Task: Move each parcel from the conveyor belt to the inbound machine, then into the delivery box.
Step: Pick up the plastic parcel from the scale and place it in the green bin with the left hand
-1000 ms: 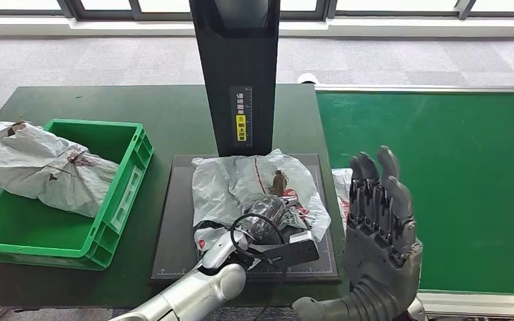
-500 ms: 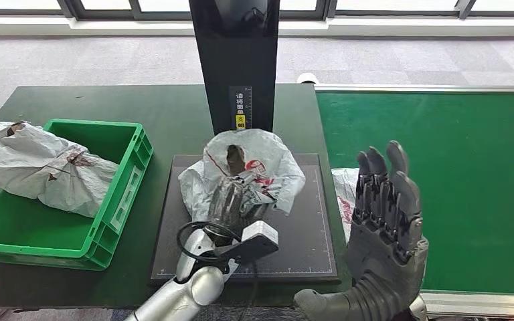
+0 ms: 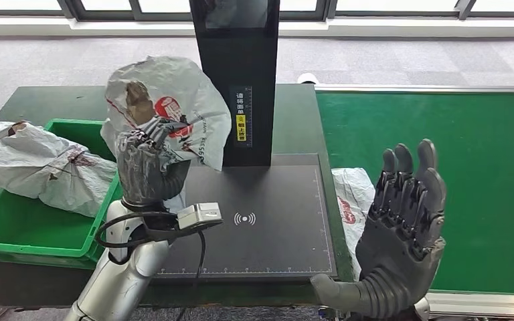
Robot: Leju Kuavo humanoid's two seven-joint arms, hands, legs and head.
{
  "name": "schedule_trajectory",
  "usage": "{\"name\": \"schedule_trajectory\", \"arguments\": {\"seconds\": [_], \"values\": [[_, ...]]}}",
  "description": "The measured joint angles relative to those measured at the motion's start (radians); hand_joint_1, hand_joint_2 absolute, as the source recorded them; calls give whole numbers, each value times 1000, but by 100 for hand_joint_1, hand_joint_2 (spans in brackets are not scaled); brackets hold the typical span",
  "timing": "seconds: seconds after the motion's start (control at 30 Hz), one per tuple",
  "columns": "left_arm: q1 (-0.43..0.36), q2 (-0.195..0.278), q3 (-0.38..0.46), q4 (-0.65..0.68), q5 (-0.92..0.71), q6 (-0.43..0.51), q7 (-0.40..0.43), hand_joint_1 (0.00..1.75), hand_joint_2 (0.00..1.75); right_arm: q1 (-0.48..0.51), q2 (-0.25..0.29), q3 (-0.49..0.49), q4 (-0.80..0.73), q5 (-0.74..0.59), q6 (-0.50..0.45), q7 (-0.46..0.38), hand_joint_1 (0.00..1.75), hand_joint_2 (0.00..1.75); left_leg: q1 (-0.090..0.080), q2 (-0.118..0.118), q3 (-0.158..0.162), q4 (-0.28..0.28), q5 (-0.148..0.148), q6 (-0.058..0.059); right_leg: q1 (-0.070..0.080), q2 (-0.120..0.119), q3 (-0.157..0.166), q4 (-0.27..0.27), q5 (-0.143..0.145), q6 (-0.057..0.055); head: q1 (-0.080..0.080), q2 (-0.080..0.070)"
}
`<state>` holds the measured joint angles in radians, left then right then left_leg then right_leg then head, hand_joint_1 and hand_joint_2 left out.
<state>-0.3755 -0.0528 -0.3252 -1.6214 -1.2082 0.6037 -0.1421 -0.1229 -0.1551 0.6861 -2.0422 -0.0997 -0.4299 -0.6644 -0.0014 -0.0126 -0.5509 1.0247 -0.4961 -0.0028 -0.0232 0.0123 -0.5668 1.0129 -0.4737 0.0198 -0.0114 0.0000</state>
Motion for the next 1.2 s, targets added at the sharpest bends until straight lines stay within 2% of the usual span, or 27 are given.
{"name": "schedule_trajectory", "arguments": {"seconds": [0.2, 0.37, 0.53, 0.67, 0.8, 0.97, 1.2], "values": [[-134, 41, 111, -1, 0, 12, 38, 175, 175, -28, -30, 46, 36, -39, -69, -17, 0, 175, 1, 0, 0, 0, 2, -1, 1, 0, 0, 1, 2, -2, 0, 0], [-255, 81, 231, 8, -56, 21, 85, 175, 175, -69, -53, 92, 60, -86, -85, -11, 0, 175, 2, 0, 0, 0, 3, -2, 2, 0, -1, 1, 2, -3, 0, 0], [-322, 119, 328, 46, -137, -4, 136, 175, 175, -96, -68, 117, 76, -105, -92, -9, 0, 175, 2, 0, -1, 0, 3, -3, 3, 0, -1, 1, 2, -4, 0, 0], [-345, 164, 383, 139, -231, -56, 204, 175, 175, -105, -81, 128, 87, -119, -98, -6, 0, 175, 3, 2, 0, -1, 3, -3, 3, 2, -2, 1, 3, -4, 0, 0], [-348, 209, 415, 241, -261, -66, 227, 175, 175, -105, -95, 136, 99, -127, -104, -11, 0, 175, 3, 3, -1, -1, 4, -5, 4, 3, -4, 1, 4, -6, 0, 0], [-348, 230, 423, 289, -268, -83, 240, 175, 175, -106, -100, 137, 109, -128, -107, -15, 0, 175, 4, 2, -3, -1, 5, -5, 4, 2, -4, 1, 4, -6, 0, 0], [-307, 242, 434, 395, -271, -229, 303, 175, 175, -105, -113, 137, 119, -139, -108, -11, 0, 175, 4, 2, -3, -1, 5, -5, 4, 2, -5, 1, 4, -6, 0, 0]]}}
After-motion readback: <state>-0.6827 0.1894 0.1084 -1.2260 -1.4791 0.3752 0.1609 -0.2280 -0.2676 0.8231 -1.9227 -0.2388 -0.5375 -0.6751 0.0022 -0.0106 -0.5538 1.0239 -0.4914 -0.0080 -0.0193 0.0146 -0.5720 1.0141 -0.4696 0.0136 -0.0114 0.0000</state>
